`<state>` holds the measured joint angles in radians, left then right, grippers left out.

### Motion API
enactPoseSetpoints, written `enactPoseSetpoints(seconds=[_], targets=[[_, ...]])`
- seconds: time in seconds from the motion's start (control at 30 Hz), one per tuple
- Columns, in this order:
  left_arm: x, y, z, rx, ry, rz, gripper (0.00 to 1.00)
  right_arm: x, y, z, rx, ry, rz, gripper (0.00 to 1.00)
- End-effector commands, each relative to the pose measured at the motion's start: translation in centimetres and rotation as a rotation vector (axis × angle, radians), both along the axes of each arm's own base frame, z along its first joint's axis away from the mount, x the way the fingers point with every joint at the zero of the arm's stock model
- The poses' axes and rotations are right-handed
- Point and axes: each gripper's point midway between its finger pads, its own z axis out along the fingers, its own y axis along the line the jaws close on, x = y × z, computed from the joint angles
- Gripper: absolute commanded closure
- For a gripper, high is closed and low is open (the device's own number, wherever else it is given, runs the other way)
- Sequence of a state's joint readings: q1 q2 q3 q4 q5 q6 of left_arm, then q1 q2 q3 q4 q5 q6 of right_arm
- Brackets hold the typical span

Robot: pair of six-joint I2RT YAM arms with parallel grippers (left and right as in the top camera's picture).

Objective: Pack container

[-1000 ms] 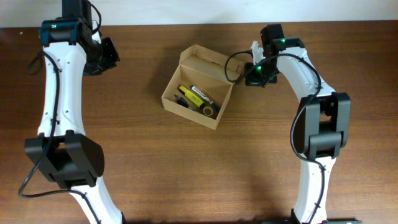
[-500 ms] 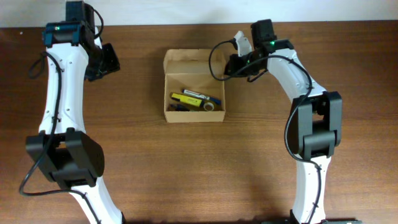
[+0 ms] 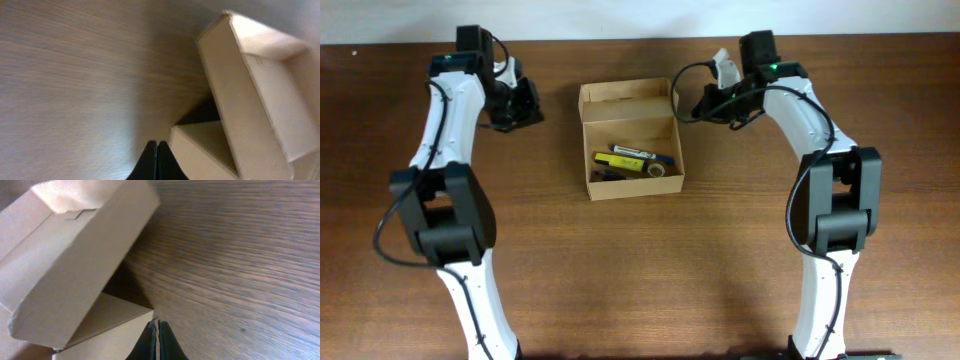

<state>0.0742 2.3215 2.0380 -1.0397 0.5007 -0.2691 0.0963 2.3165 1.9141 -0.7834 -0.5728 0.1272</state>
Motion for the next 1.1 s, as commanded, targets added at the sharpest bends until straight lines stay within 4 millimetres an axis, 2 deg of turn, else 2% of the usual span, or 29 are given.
enactPoseSetpoints(seconds=[0.0, 0.2, 0.33, 0.67, 0.83, 0.9, 1.07], targets=[[0.3, -3.3, -0.7, -0.256, 0.014, -0.042, 0.99, 0.0, -0.1, -0.8, 0.017, 0.063, -0.072, 0.96], [1.7, -4.4, -3.3, -0.368, 0.031, -0.012, 0.98, 0.2, 0.0, -0.8, 0.037, 0.086, -0.113, 0.96], [2.0, -4.6, -5.0, -0.389, 0.062, 0.019, 0.99, 0.0, 0.2, -1.9, 0.044, 0.120, -0.130, 0.96], [3.4, -4.9, -7.0, -0.418, 0.066, 0.071, 0.98, 0.0, 2.2, -5.0, 0.119, 0.154, -0.081, 0.96], [4.1, -5.5, -7.5, -0.470, 0.065, 0.085, 0.98, 0.7, 3.9, -4.1, 0.173, 0.098, -0.036, 0.96], [4.7, -5.7, -7.3, -0.499, 0.050, 0.092, 0.98, 1.1, 4.9, -3.4, 0.214, 0.064, -0.007, 0.96], [6.2, -5.9, -6.2, -0.537, -0.005, 0.107, 0.97, 1.3, 5.5, -2.9, 0.239, 0.043, 0.013, 0.96]])
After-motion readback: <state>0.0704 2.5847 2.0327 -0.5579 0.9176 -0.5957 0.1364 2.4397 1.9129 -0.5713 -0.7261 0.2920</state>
